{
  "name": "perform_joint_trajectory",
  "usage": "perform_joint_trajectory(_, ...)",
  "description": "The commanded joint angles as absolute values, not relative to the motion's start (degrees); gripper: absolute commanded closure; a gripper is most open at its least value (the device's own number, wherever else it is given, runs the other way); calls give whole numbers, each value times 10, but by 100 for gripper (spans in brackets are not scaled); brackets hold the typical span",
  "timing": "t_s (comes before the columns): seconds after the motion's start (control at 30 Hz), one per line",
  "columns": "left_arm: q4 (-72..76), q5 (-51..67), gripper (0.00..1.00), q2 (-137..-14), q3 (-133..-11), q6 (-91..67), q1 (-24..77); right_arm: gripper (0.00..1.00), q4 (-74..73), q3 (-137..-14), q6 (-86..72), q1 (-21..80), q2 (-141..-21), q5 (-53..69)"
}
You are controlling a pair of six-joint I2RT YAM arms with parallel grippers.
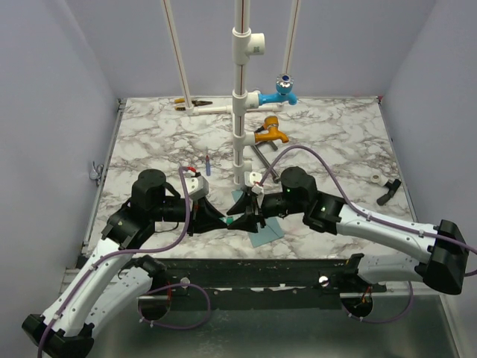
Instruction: Place the letter into the envelope and seal it
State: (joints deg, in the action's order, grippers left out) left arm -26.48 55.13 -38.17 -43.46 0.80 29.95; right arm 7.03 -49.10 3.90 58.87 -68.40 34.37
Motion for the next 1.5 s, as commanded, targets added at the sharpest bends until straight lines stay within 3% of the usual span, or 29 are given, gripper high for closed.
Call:
perform_joint_trajectory(0.0,-253,575,100,-379,-429,3,296,59,57,-511,24,590,-707,332)
perform_joint_trajectory(0.03,-254,576,100,-379,-428,2,295,66,59,-512,22,590,-709,332)
perform_joint_trajectory(0.1,-255,576,100,-380,-428,3,296,95,68,-511,19,590,-709,325)
perform_joint_trajectory(0.13,-256,577,100,-379,-427,3,296,99,73,-508,19,590,-706,323)
perform_joint_trajectory(0.3,-258,572,100,-375,-418,3,295,99,76,-493,29,590,-684,298)
perform_joint_trajectory(0.33,-259,570,93,-374,-415,6,295,100,72,-492,32,590,-682,290)
perform_joint_trajectory(0.43,-262,569,51,-371,-414,12,294,99,62,-490,38,590,-678,283)
perform_joint_trajectory(0.53,-285,566,35,-369,-423,51,287,99,55,-491,41,590,-673,280)
perform_joint_trajectory(0.7,-446,484,30,-361,-502,296,282,99,16,-512,39,590,-669,255)
perform_joint_trajectory(0.9,-450,291,22,-345,-565,514,307,99,41,-526,-85,590,-687,248)
perform_joint_trajectory(1.0,-381,204,21,-308,-552,606,372,99,62,-526,-143,590,-687,236)
perform_joint_trajectory(1.17,-245,90,21,-206,-421,843,479,100,97,-519,-220,590,-680,195)
perform_joint_trajectory(1.37,-153,-51,14,-182,-340,949,563,99,142,-525,-288,590,-697,184)
perform_joint_trajectory(1.47,-100,-99,21,-193,-321,970,598,99,156,-534,-300,590,-712,186)
